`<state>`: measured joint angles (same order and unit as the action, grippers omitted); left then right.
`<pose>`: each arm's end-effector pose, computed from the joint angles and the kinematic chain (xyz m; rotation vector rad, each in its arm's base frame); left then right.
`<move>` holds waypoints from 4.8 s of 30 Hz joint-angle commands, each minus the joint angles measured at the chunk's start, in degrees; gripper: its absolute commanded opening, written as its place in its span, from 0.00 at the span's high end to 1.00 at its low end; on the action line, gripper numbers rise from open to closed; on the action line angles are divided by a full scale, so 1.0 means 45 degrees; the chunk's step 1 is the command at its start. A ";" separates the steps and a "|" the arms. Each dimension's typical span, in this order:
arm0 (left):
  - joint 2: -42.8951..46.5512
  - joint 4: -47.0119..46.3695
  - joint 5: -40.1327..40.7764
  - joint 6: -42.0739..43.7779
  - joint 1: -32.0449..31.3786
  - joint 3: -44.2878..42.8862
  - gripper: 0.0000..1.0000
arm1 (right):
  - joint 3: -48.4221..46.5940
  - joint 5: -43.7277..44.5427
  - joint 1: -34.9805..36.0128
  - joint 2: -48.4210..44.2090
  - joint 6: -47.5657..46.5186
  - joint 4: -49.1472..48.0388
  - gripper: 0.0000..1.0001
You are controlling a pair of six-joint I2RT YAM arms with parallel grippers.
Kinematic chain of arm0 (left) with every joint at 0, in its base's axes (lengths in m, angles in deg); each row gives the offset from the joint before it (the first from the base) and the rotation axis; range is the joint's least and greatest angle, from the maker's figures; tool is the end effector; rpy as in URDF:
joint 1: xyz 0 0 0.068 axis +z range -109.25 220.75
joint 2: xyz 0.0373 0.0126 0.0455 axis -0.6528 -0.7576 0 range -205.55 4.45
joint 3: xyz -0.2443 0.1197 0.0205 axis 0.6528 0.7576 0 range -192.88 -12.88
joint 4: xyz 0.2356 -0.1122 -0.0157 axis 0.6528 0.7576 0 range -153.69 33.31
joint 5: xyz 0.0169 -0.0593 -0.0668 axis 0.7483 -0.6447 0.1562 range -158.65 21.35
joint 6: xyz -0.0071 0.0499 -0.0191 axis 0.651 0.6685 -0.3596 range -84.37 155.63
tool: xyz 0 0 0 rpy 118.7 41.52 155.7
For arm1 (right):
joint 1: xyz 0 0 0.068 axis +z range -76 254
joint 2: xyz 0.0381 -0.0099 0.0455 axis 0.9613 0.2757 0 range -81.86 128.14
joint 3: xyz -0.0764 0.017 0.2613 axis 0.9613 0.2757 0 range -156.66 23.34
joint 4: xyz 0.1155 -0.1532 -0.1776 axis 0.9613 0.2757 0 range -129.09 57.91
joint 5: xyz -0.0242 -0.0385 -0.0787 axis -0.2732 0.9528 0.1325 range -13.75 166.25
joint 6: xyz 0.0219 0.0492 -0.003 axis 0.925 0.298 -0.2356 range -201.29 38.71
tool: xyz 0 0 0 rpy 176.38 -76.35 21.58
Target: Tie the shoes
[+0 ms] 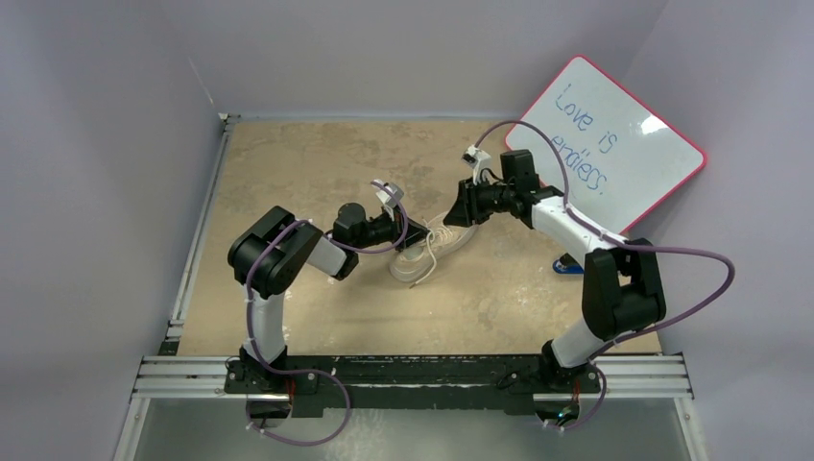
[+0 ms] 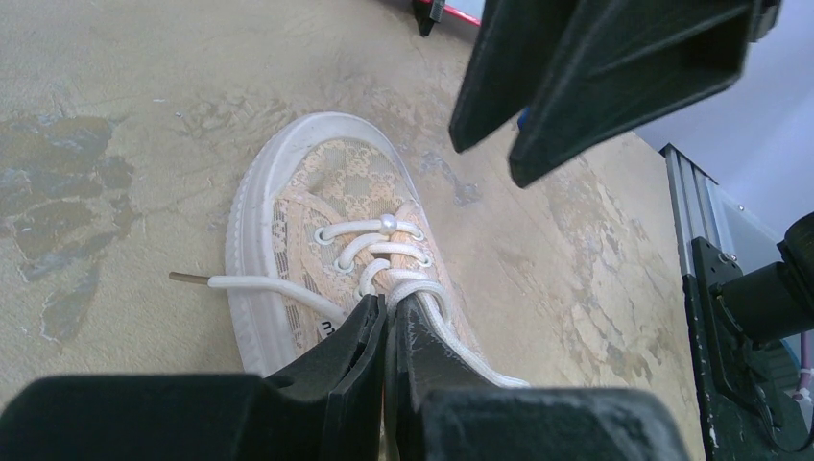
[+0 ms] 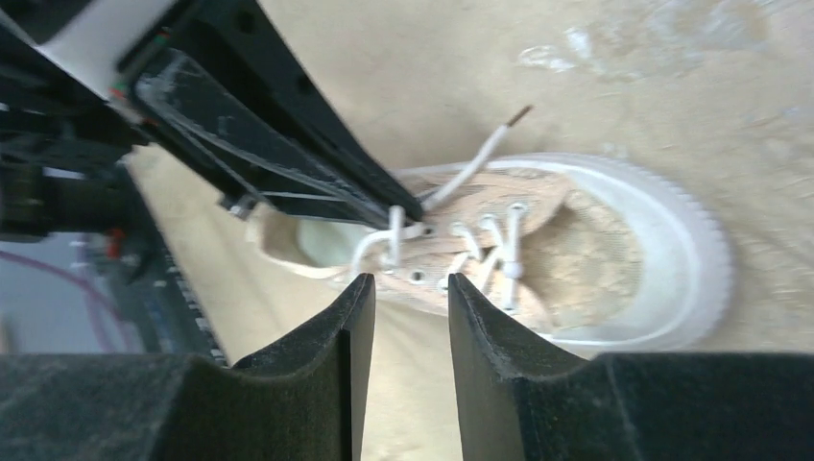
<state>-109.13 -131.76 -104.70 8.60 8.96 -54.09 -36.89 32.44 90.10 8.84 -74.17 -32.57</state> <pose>0.2946 -0.2072 0.1324 0.5909 1.6989 -1.2728 0.3240 0.1193 0.2450 -0.6018 2.1223 1.0690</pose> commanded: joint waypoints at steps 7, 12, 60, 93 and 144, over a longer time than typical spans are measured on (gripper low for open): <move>-0.0151 -0.0635 -0.0416 -0.0096 0.0014 -0.0213 1.00 | -0.0315 0.0153 0.0234 0.0336 -0.9979 0.0048 0.61; -0.0100 -0.0579 -0.0464 -0.0055 0.0014 -0.0292 1.00 | -0.0320 -0.1197 0.0325 0.1011 -1.1149 -0.0195 0.62; 0.3187 0.3824 0.1424 0.1606 0.0448 0.0295 0.72 | 0.0594 -0.2502 0.1127 0.1310 -1.0806 -0.1105 1.00; 0.3374 0.7132 -0.0915 -0.0021 0.1627 0.0072 0.52 | 0.0943 -0.2374 0.1052 0.0925 -1.0541 -0.1187 1.00; 0.4034 0.9324 -0.1812 0.0952 0.1947 -0.0592 1.00 | 0.0604 -0.0475 0.1010 0.0290 -0.9671 0.0196 1.00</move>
<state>-93.54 -93.01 -113.12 9.02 17.18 -54.26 -32.76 26.43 94.93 12.51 -119.72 -35.76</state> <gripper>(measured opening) 0.012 0.008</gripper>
